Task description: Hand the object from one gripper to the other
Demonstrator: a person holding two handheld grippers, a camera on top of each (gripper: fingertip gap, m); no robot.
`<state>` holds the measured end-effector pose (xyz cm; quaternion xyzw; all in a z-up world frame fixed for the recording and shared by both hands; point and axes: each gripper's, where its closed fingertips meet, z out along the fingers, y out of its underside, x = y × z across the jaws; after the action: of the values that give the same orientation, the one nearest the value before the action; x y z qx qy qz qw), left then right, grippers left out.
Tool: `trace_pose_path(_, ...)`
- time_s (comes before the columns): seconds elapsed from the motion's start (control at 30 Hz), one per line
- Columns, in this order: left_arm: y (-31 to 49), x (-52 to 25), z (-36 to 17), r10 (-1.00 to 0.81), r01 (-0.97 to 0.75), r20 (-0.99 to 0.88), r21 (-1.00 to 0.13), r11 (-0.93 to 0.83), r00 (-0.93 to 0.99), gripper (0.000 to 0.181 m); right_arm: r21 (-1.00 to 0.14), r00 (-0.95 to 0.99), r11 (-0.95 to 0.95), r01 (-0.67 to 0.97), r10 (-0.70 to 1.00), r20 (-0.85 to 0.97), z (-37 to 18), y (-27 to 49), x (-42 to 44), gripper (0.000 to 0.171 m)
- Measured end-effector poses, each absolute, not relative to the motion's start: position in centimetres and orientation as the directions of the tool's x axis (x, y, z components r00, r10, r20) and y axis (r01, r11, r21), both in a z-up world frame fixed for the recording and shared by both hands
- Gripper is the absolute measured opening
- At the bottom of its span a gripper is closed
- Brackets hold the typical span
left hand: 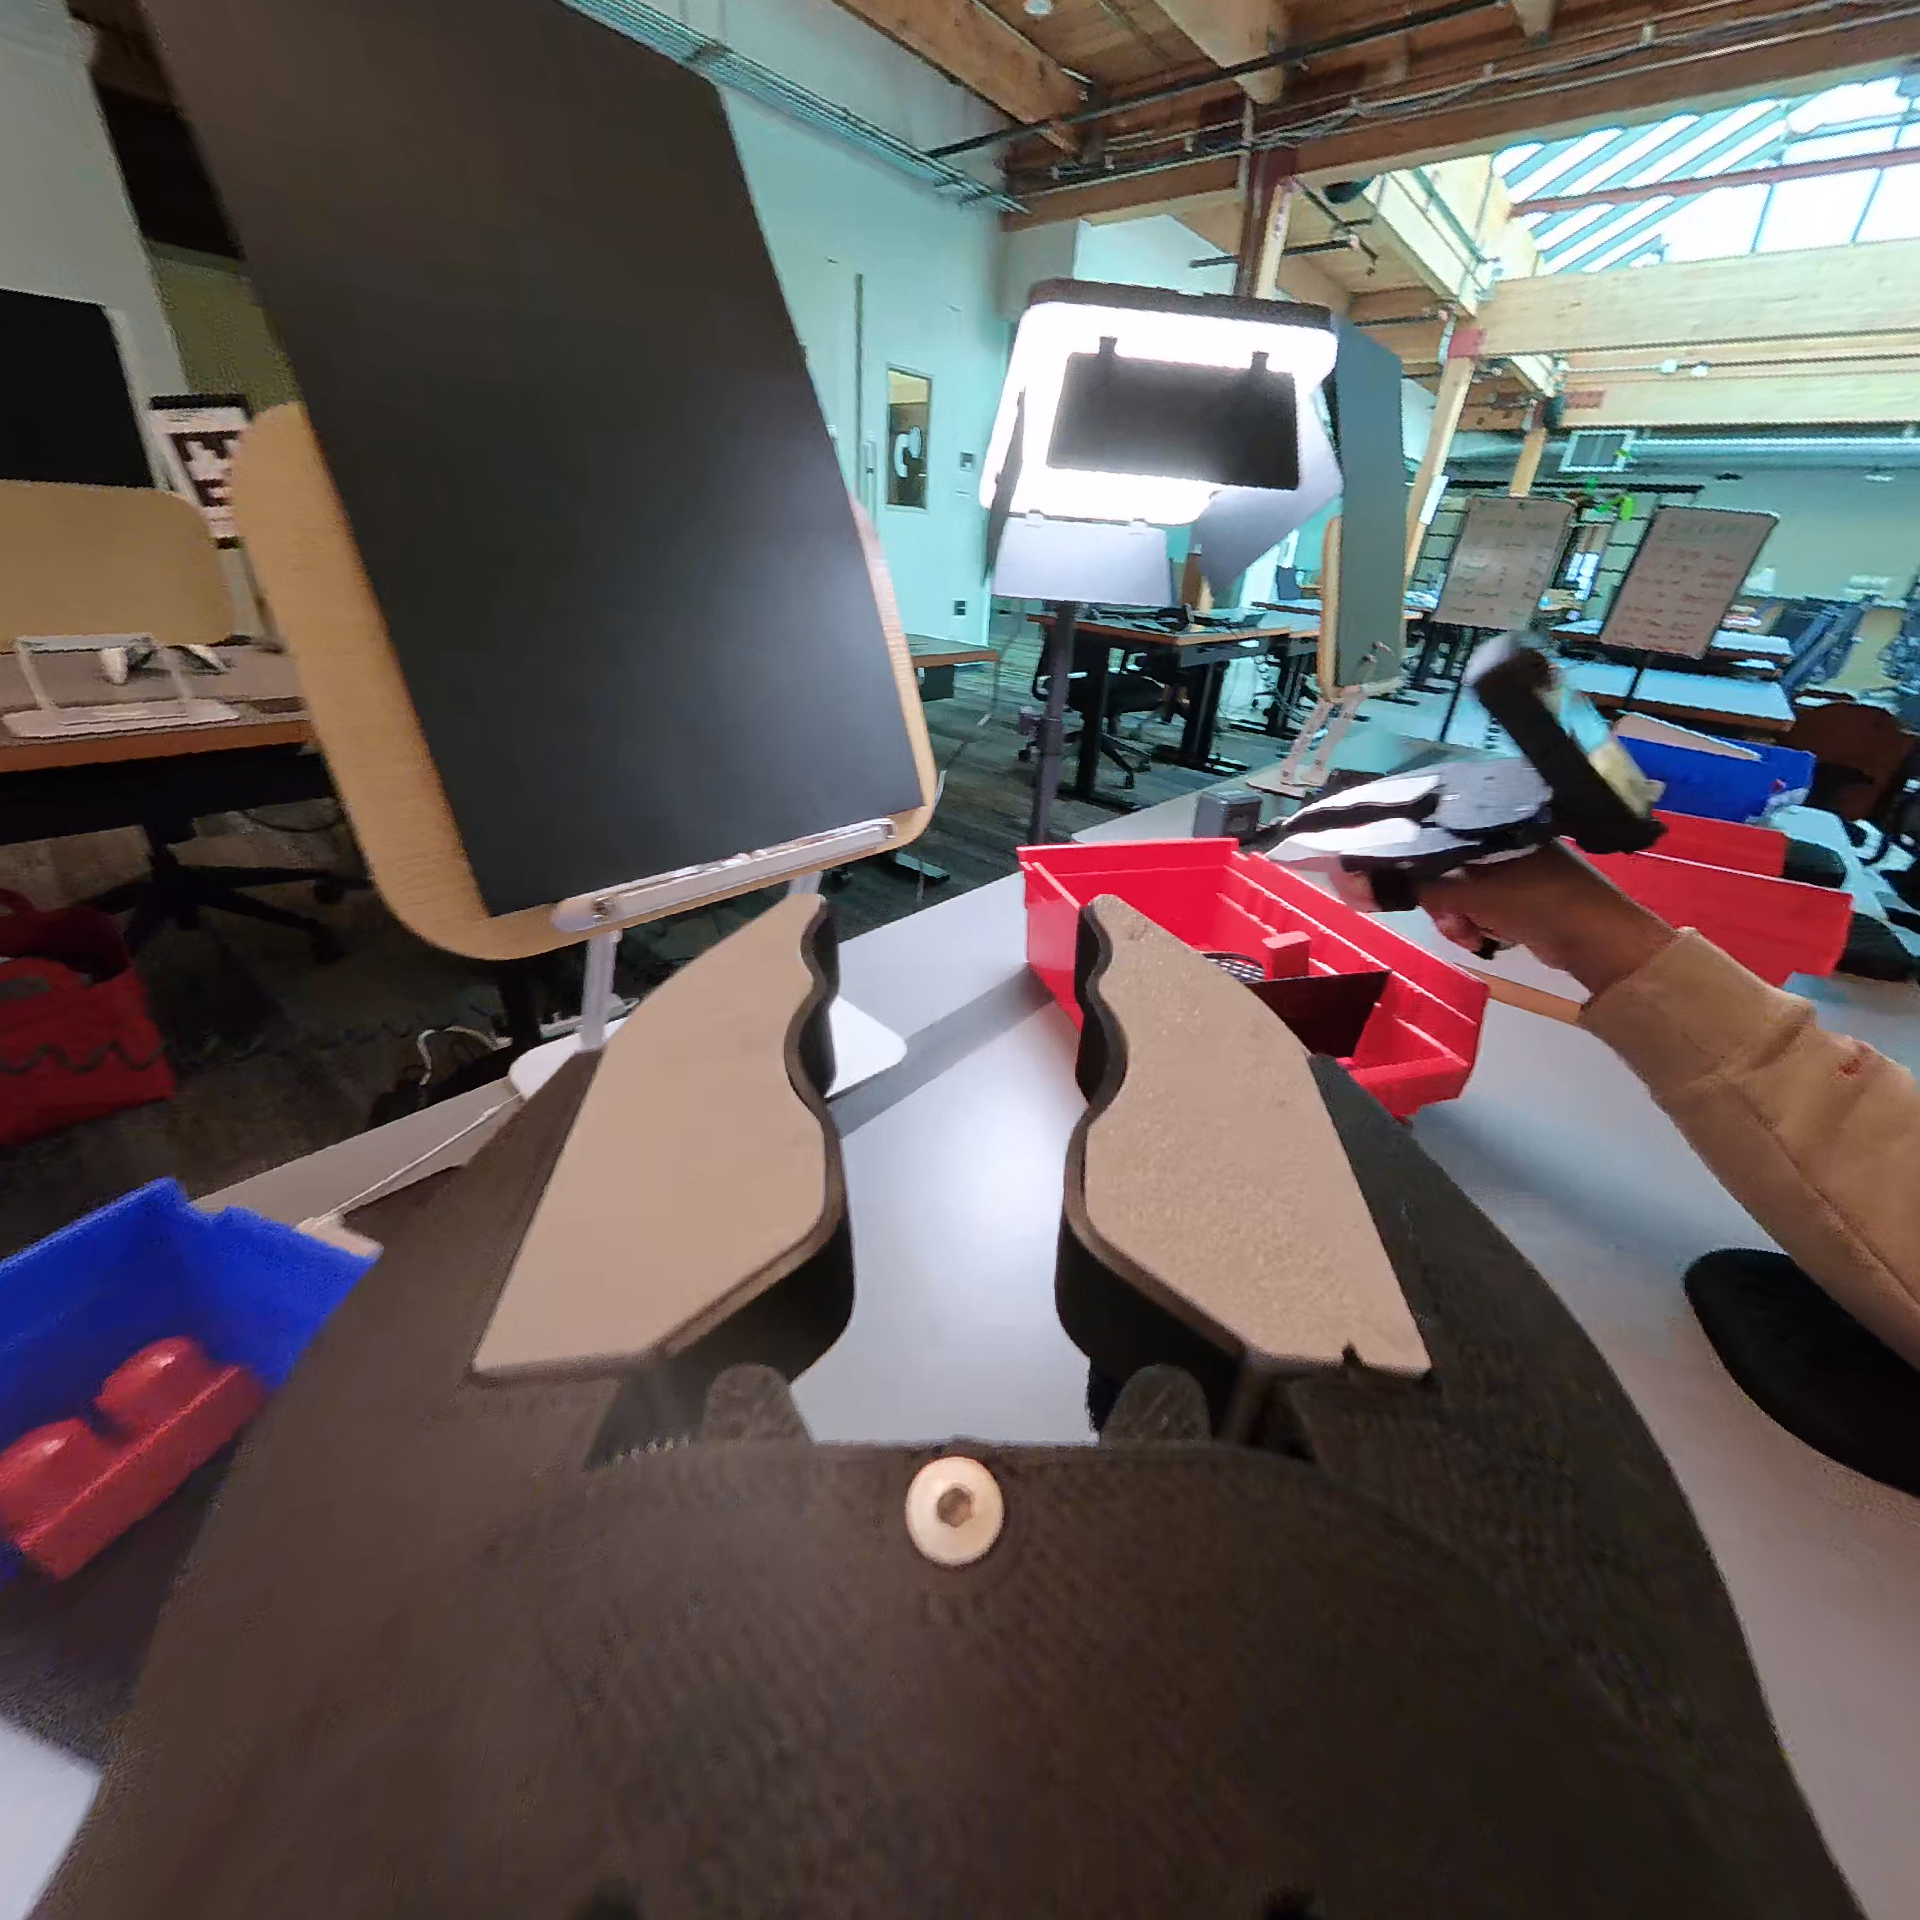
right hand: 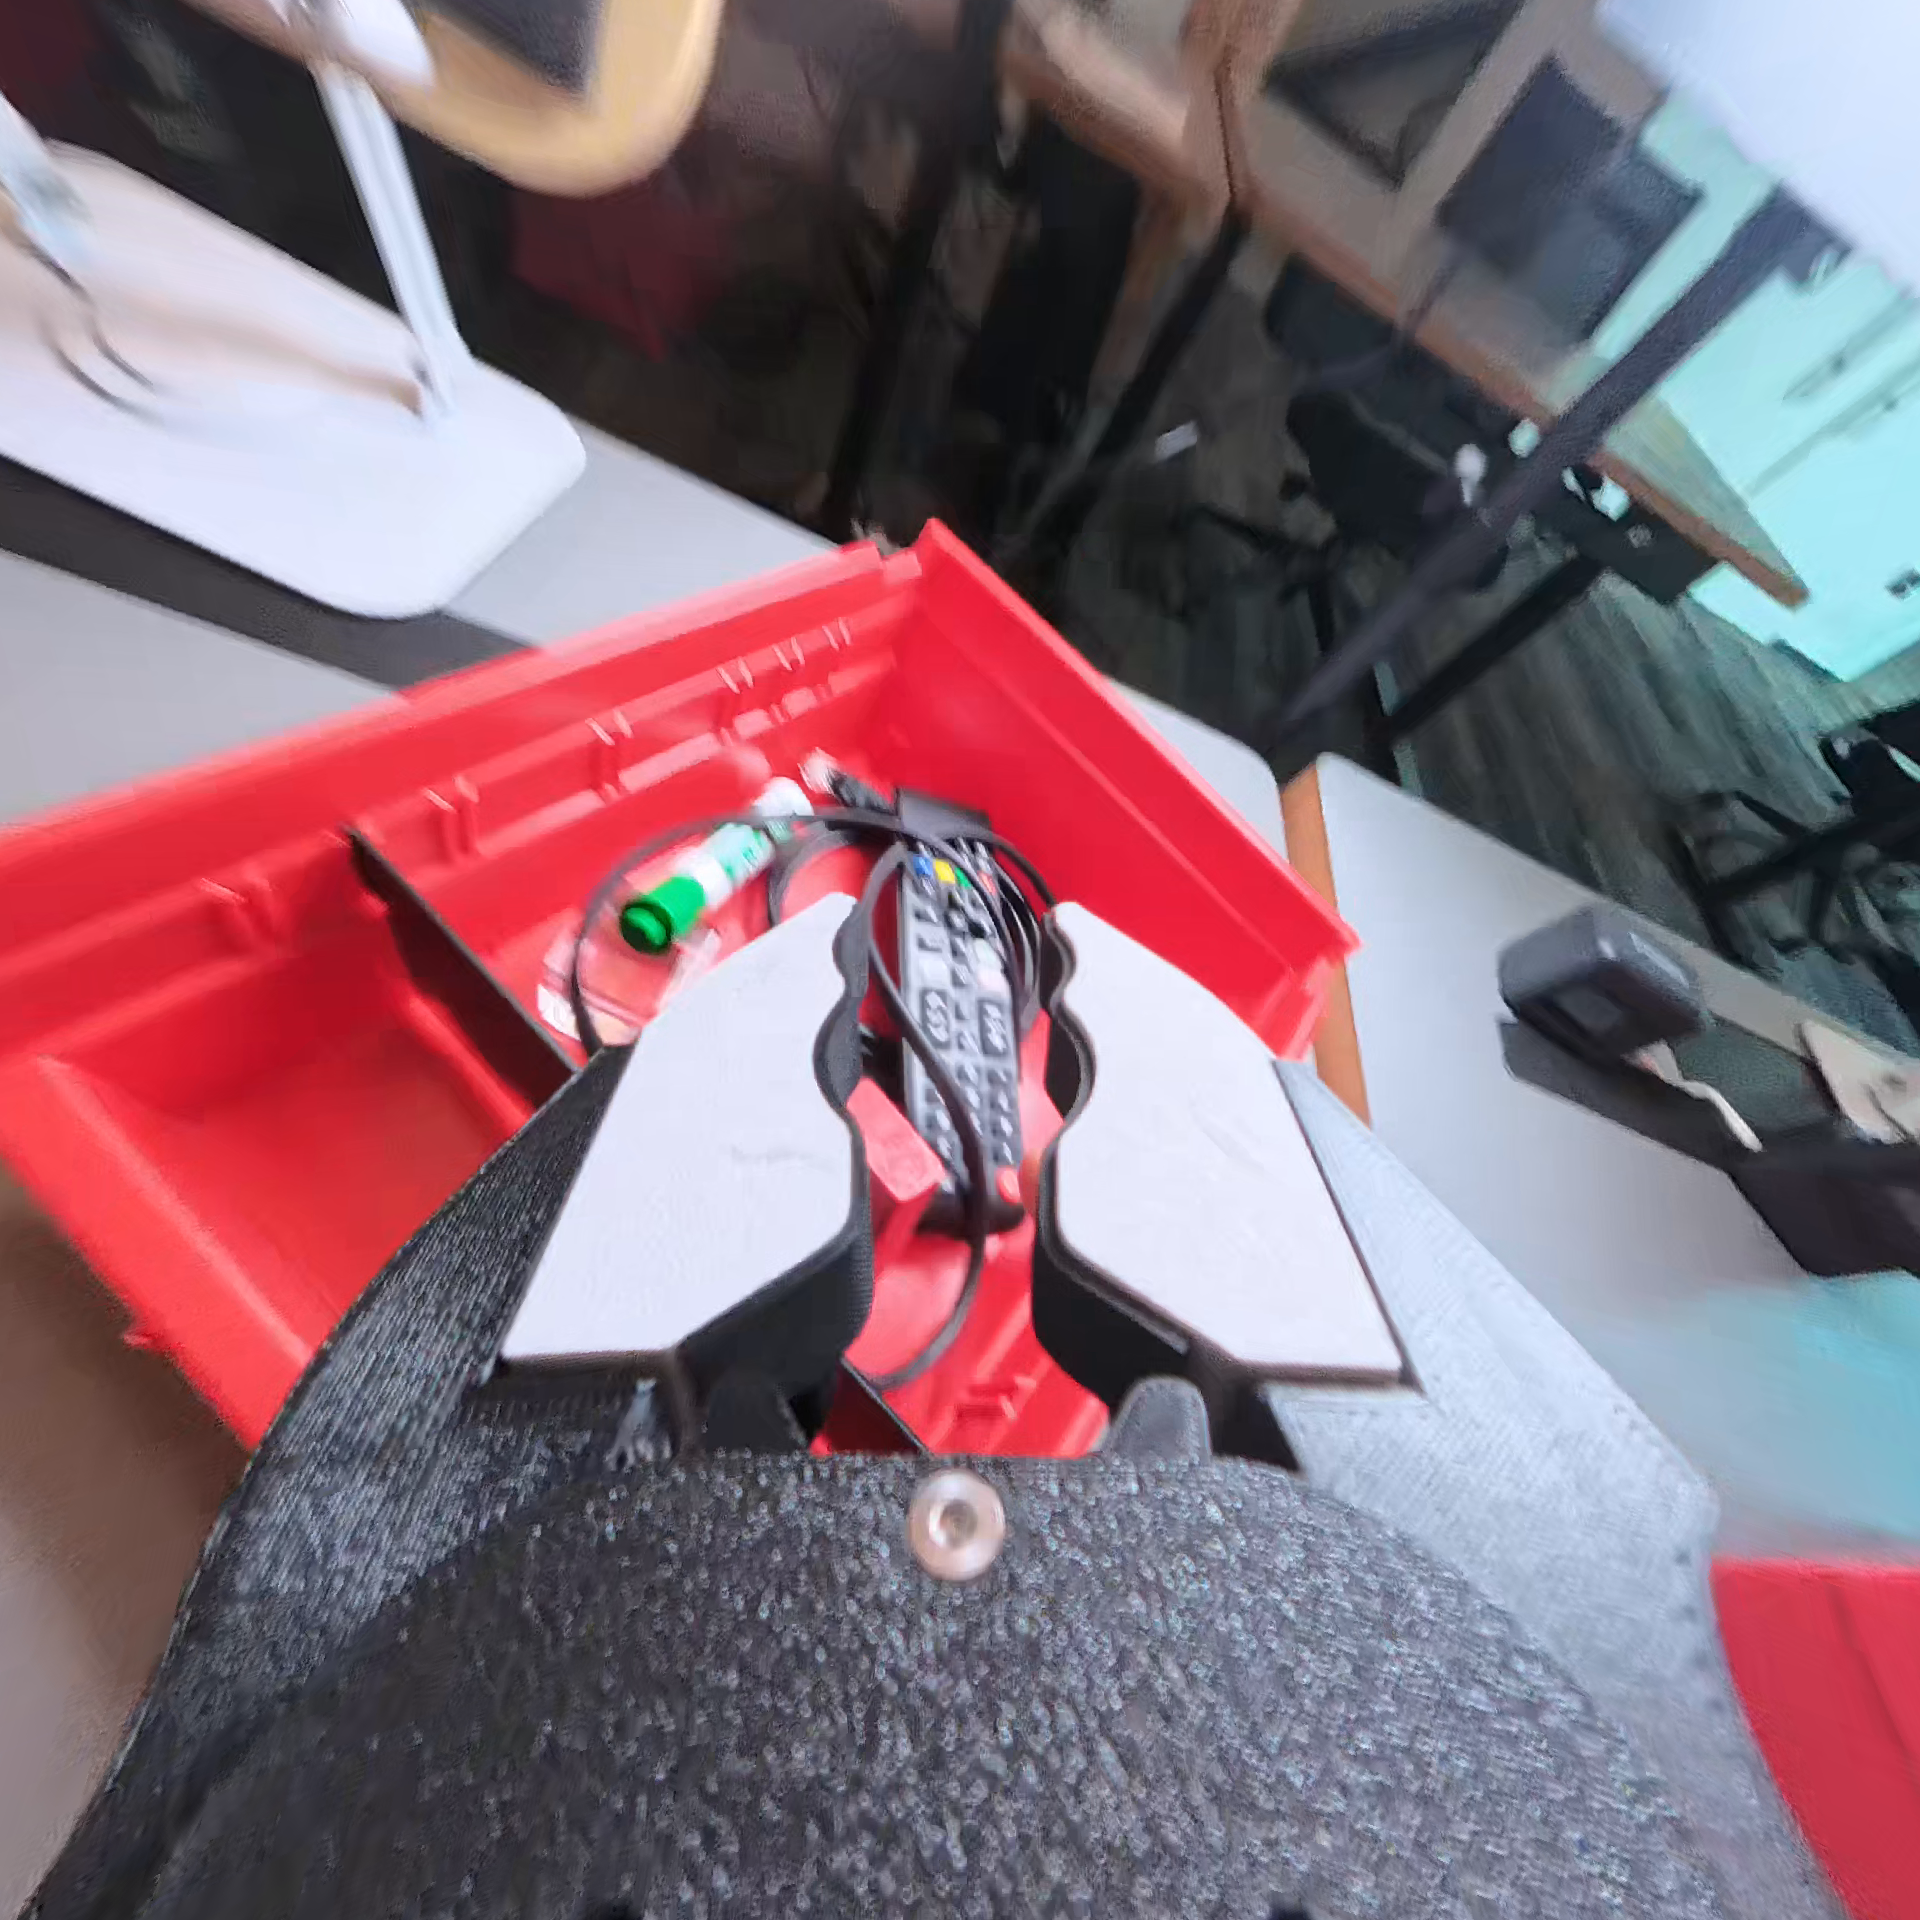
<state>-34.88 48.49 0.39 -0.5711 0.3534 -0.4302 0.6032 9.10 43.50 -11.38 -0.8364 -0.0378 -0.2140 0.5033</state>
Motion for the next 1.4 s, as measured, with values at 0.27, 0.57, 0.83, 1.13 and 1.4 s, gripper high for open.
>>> trace_pose_path(0.27,54.3,-39.4,-6.8,-0.812,-0.234,-0.044,-0.965,-0.116,0.582,0.039,-0.915,0.956,-0.278,0.292,0.122,0.268,-8.1,45.5,-1.6,0.03)
trace_pose_path(0.57,57.1,-43.0,-18.3,-0.766,-0.722,-0.308,-0.634,-0.277,0.564,0.033,-0.858,0.889,-0.289,0.425,0.31,0.336,-11.9,47.2,-8.9,0.029)
trace_pose_path(0.83,56.9,-43.5,-22.4,-0.791,-0.906,-0.48,-0.366,-0.214,0.38,0.025,-0.877,0.894,-0.276,0.393,0.339,0.293,-12.2,47.3,-9.6,0.026)
trace_pose_path(1.13,57.6,-43.0,-16.2,-0.637,-0.905,-0.673,-0.414,-0.097,0.376,0.009,-0.879,0.89,-0.258,0.4,0.34,0.305,-11.6,47.1,-9.6,0.025)
trace_pose_path(1.4,56.7,-43.6,-10.2,-0.523,-0.849,-0.712,-0.527,-0.042,0.468,0.007,-0.871,0.881,-0.267,0.411,0.36,0.305,-11.9,47.0,-10.2,0.025)
